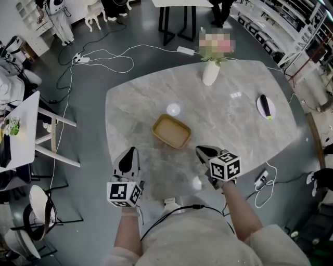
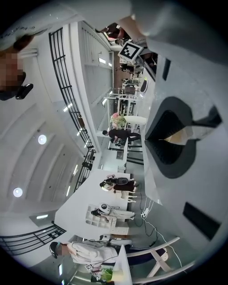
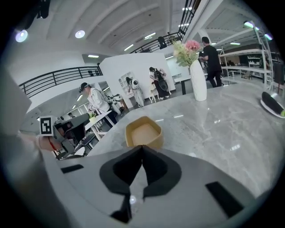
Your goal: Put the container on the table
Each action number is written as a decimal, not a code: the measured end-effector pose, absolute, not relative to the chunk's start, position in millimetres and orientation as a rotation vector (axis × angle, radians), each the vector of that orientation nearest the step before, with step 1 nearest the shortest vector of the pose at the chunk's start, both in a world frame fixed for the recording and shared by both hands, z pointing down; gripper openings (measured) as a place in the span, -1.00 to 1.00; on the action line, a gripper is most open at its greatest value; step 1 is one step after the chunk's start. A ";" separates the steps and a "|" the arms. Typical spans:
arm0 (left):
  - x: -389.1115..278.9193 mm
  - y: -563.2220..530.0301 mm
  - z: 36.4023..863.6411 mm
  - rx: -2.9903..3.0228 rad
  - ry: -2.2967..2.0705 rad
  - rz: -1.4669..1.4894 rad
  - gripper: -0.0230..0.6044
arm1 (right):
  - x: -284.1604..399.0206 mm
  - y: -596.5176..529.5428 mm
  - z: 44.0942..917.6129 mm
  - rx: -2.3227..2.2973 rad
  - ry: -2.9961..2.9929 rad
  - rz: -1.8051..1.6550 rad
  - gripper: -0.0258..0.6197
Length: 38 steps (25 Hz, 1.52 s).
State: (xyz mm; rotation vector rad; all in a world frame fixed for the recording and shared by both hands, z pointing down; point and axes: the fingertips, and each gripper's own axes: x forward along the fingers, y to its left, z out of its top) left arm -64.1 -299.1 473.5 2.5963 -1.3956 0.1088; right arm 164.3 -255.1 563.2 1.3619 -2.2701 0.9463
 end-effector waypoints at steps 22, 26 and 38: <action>-70.8 -260.2 453.7 2.678 -1.359 0.061 -0.91 | 172.6 -220.9 485.7 1.739 -2.408 0.489 -0.91; -75.4 -254.5 450.9 2.692 -1.365 0.062 -0.91 | 170.0 -213.1 476.2 1.779 -2.407 0.396 -0.91; -85.5 -240.5 441.6 2.734 -1.363 0.065 -0.91 | 164.8 -193.7 456.8 1.853 -2.411 0.291 -0.91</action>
